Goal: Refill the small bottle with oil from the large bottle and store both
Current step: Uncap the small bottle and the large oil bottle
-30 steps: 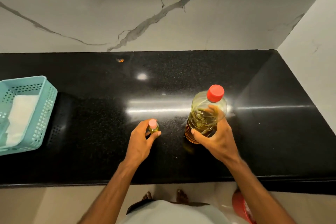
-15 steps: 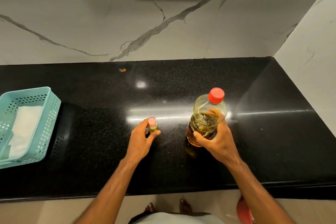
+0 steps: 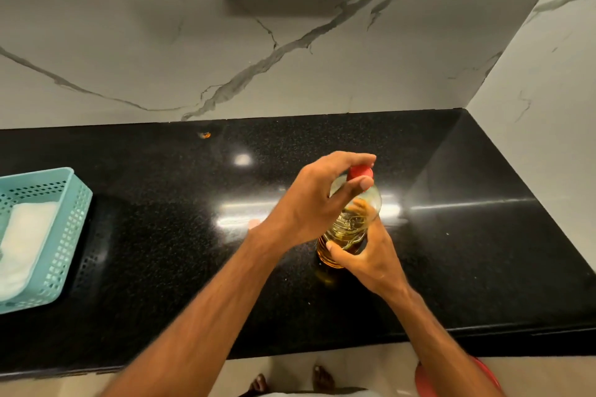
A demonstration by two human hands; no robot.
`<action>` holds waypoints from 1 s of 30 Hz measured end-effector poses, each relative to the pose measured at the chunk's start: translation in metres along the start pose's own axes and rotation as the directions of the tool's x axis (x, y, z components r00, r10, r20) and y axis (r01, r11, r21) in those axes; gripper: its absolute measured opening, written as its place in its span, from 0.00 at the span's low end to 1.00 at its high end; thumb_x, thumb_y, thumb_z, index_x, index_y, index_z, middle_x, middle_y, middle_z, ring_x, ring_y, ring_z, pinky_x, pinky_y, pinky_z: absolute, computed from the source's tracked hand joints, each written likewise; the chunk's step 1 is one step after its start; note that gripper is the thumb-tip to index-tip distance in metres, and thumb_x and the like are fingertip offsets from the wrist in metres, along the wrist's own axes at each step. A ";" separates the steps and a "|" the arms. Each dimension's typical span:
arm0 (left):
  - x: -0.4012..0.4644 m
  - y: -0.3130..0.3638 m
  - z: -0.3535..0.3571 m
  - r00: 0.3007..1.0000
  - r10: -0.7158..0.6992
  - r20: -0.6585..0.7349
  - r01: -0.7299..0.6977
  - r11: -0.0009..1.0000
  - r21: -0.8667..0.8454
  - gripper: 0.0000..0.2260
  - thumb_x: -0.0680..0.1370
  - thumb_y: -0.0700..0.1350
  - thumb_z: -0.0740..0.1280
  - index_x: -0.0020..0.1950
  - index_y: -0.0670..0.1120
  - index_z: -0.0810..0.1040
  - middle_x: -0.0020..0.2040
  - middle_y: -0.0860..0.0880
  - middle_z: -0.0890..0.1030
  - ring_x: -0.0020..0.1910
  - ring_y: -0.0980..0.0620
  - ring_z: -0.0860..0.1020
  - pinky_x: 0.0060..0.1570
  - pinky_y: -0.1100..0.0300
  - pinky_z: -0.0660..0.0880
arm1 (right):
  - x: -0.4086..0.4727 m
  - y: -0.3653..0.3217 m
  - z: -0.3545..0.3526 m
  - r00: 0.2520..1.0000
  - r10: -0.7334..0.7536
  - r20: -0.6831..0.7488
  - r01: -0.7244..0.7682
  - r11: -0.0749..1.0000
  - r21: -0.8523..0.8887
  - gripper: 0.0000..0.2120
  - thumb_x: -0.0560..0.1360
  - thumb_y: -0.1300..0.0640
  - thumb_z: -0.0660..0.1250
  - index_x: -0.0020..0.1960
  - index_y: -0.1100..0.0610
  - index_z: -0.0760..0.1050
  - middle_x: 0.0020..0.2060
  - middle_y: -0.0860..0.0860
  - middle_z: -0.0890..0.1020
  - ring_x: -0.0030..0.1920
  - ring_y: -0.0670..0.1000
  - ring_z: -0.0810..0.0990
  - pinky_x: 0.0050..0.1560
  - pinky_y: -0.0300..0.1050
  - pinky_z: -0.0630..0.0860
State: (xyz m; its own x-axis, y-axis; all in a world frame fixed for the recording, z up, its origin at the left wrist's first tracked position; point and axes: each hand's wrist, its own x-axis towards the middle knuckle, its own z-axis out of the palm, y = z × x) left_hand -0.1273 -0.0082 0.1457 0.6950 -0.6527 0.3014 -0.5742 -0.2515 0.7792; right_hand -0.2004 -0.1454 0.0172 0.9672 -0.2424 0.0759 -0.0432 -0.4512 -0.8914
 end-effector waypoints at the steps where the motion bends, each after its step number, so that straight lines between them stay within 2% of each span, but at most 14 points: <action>1: 0.002 -0.003 0.001 0.999 -0.018 0.043 0.019 0.999 -0.026 0.18 0.79 0.43 0.65 0.69 0.42 0.72 0.63 0.46 0.78 0.63 0.54 0.76 0.62 0.55 0.75 | 0.000 0.000 0.000 1.000 -0.001 0.001 0.001 1.000 0.000 0.38 0.63 0.43 0.76 0.68 0.47 0.64 0.59 0.44 0.76 0.58 0.43 0.78 0.59 0.48 0.78; 4: 0.006 -0.009 -0.001 0.996 -0.031 0.088 0.037 0.997 -0.068 0.19 0.78 0.43 0.66 0.69 0.44 0.71 0.62 0.47 0.79 0.61 0.55 0.77 0.62 0.56 0.75 | 0.000 -0.001 -0.001 1.000 -0.012 0.001 0.012 1.000 -0.006 0.39 0.63 0.43 0.75 0.70 0.48 0.63 0.60 0.44 0.76 0.59 0.43 0.77 0.59 0.44 0.77; 6: 0.008 -0.011 -0.002 0.997 -0.027 0.067 0.032 0.997 -0.069 0.17 0.77 0.43 0.68 0.65 0.44 0.75 0.59 0.48 0.80 0.60 0.55 0.78 0.60 0.55 0.76 | 0.000 0.000 0.000 1.000 -0.021 0.002 0.021 1.000 -0.013 0.40 0.64 0.44 0.75 0.71 0.48 0.62 0.61 0.45 0.75 0.60 0.43 0.76 0.60 0.43 0.77; 10: 0.006 -0.009 0.002 0.998 -0.040 -0.038 0.038 0.998 -0.049 0.16 0.74 0.46 0.72 0.61 0.43 0.79 0.56 0.48 0.83 0.56 0.54 0.80 0.59 0.52 0.77 | 0.000 0.000 -0.001 0.999 -0.033 -0.007 0.033 0.999 -0.022 0.38 0.65 0.44 0.75 0.70 0.49 0.62 0.60 0.46 0.76 0.59 0.45 0.77 0.59 0.46 0.77; 14: 0.001 -0.003 0.015 0.964 -0.093 -0.248 0.095 0.995 -0.003 0.17 0.71 0.52 0.74 0.56 0.47 0.81 0.51 0.54 0.84 0.50 0.59 0.81 0.67 0.43 0.68 | -0.001 0.000 0.001 0.999 -0.031 -0.019 0.031 0.999 -0.015 0.37 0.65 0.44 0.75 0.69 0.48 0.63 0.59 0.46 0.76 0.59 0.44 0.77 0.58 0.47 0.77; 15: -0.001 -0.002 0.019 0.945 -0.101 -0.310 0.103 0.995 -0.009 0.17 0.70 0.53 0.75 0.54 0.47 0.81 0.50 0.55 0.84 0.49 0.60 0.81 0.66 0.45 0.70 | 0.000 -0.001 0.001 0.999 -0.029 -0.028 0.028 1.000 -0.013 0.37 0.65 0.44 0.76 0.68 0.48 0.64 0.59 0.45 0.76 0.58 0.44 0.77 0.58 0.46 0.77; 17: -0.002 0.000 0.026 0.908 -0.124 -0.399 0.115 0.992 -0.048 0.19 0.67 0.55 0.77 0.51 0.46 0.80 0.47 0.54 0.83 0.47 0.59 0.81 0.55 0.57 0.77 | 0.000 -0.002 0.003 0.999 -0.032 -0.036 0.031 0.999 -0.013 0.36 0.65 0.45 0.76 0.67 0.46 0.64 0.58 0.44 0.76 0.58 0.43 0.77 0.58 0.44 0.77; 19: -0.002 0.001 0.029 0.889 -0.148 -0.434 0.123 0.989 -0.086 0.22 0.65 0.57 0.76 0.50 0.44 0.78 0.46 0.52 0.82 0.46 0.60 0.79 0.47 0.69 0.76 | 0.000 -0.003 0.003 0.999 -0.034 -0.034 0.034 0.999 -0.012 0.36 0.65 0.46 0.76 0.68 0.45 0.63 0.59 0.44 0.76 0.58 0.42 0.77 0.58 0.41 0.76; 21: -0.001 -0.001 0.028 0.904 -0.168 -0.394 0.114 0.981 -0.157 0.25 0.66 0.60 0.72 0.54 0.43 0.76 0.53 0.51 0.81 0.52 0.61 0.78 0.51 0.73 0.72 | 0.000 -0.002 0.003 0.999 -0.027 -0.039 0.027 1.000 -0.007 0.37 0.65 0.46 0.77 0.69 0.45 0.62 0.60 0.44 0.76 0.59 0.41 0.76 0.58 0.39 0.75; 23: -0.001 -0.002 0.021 0.953 -0.168 -0.251 0.109 0.966 -0.233 0.27 0.72 0.59 0.67 0.65 0.45 0.72 0.64 0.52 0.77 0.63 0.62 0.74 0.59 0.74 0.68 | 0.000 -0.001 0.003 0.999 -0.023 -0.044 0.023 1.000 -0.012 0.38 0.65 0.46 0.77 0.70 0.46 0.62 0.60 0.44 0.76 0.59 0.42 0.76 0.59 0.39 0.75; 24: -0.001 -0.003 0.018 0.975 -0.151 -0.162 0.104 0.958 -0.267 0.26 0.76 0.56 0.65 0.70 0.46 0.69 0.67 0.53 0.75 0.66 0.61 0.72 0.62 0.71 0.68 | 0.000 0.000 0.003 0.999 -0.022 -0.042 0.021 1.000 -0.016 0.39 0.65 0.45 0.77 0.70 0.47 0.62 0.61 0.45 0.76 0.60 0.43 0.77 0.59 0.41 0.75; 25: -0.002 -0.005 0.014 0.989 -0.120 -0.091 0.090 0.954 -0.286 0.23 0.79 0.52 0.63 0.72 0.46 0.68 0.68 0.52 0.75 0.67 0.60 0.72 0.64 0.65 0.70 | 0.000 0.000 0.003 0.999 -0.021 -0.039 0.020 1.000 -0.021 0.39 0.65 0.45 0.77 0.71 0.48 0.61 0.61 0.46 0.76 0.60 0.44 0.77 0.60 0.43 0.76; 27: -0.003 -0.009 0.009 0.996 -0.060 -0.058 0.042 0.962 -0.270 0.18 0.80 0.44 0.64 0.69 0.44 0.72 0.64 0.50 0.78 0.64 0.56 0.76 0.63 0.57 0.74 | 0.000 0.001 0.004 0.999 -0.021 -0.040 0.020 0.999 -0.029 0.40 0.65 0.44 0.76 0.71 0.49 0.61 0.61 0.46 0.75 0.60 0.45 0.76 0.60 0.44 0.76; 30: -0.002 -0.008 0.008 0.983 -0.057 -0.175 0.014 0.971 -0.240 0.14 0.76 0.43 0.71 0.61 0.43 0.79 0.57 0.50 0.83 0.57 0.57 0.80 0.58 0.59 0.77 | 0.000 0.000 0.004 0.999 -0.012 -0.040 0.011 1.000 -0.023 0.40 0.65 0.44 0.76 0.71 0.49 0.62 0.61 0.46 0.76 0.60 0.44 0.76 0.60 0.44 0.76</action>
State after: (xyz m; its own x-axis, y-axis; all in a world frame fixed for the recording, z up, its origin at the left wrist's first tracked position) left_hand -0.1276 -0.0105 0.1343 0.7916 -0.5023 0.3479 -0.4441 -0.0820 0.8922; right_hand -0.1997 -0.1422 0.0150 0.9567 -0.2717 0.1041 -0.0386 -0.4733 -0.8801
